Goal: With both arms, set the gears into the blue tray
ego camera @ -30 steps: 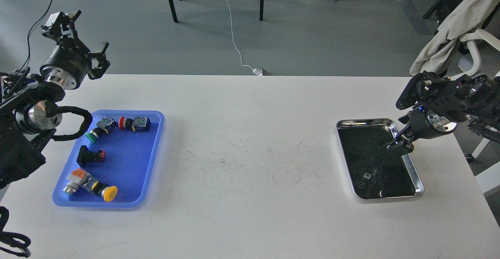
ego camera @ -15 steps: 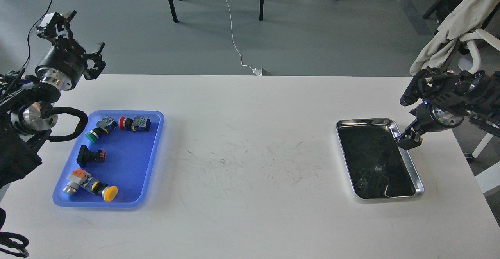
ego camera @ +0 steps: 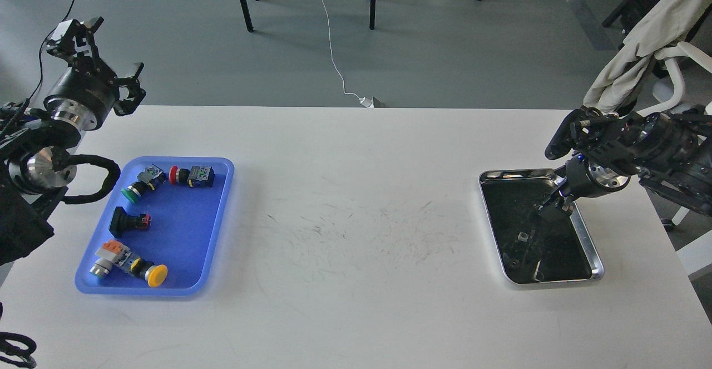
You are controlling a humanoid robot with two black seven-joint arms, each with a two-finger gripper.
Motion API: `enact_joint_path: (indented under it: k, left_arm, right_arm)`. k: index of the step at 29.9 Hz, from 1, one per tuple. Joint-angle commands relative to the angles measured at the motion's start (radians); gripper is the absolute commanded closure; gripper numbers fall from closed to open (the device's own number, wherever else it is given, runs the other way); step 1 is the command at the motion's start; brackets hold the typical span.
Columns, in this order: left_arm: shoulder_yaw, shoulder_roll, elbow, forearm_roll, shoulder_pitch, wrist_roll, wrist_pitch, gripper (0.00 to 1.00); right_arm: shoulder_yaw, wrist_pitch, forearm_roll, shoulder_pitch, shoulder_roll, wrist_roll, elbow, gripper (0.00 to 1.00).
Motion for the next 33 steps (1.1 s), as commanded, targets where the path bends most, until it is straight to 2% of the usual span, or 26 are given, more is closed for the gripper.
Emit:
enact_joint_path:
  k: [1, 6, 14, 25, 33]
  left_arm:
    - [0.002, -0.001, 0.0, 0.0, 0.001, 0.0, 0.0, 0.02]
    - [0.002, -0.001, 0.0, 0.0, 0.001, 0.0, 0.0, 0.02]
    - [0.002, -0.001, 0.0, 0.0, 0.001, 0.001, -0.006, 0.02]
    - [0.0, 0.002, 0.002, 0.0, 0.001, 0.001, -0.015, 0.02]
    - [0.002, 0.011, 0.002, 0.0, 0.002, 0.001, -0.015, 0.02]
  right_arm:
    - [-0.008, 0.004, 0.0, -0.003, -0.002, 0.0, -0.008, 0.24]
    - [-0.01, 0.004, -0.001, -0.024, 0.0, 0.0, -0.072, 0.32]
    - [-0.002, -0.019, 0.0, -0.062, 0.007, 0.0, -0.089, 0.35]
    - [0.001, -0.025, 0.002, -0.032, 0.069, 0.0, -0.085, 0.34]
    - [-0.008, -0.019, 0.002, -0.047, 0.056, 0.0, -0.105, 0.34]
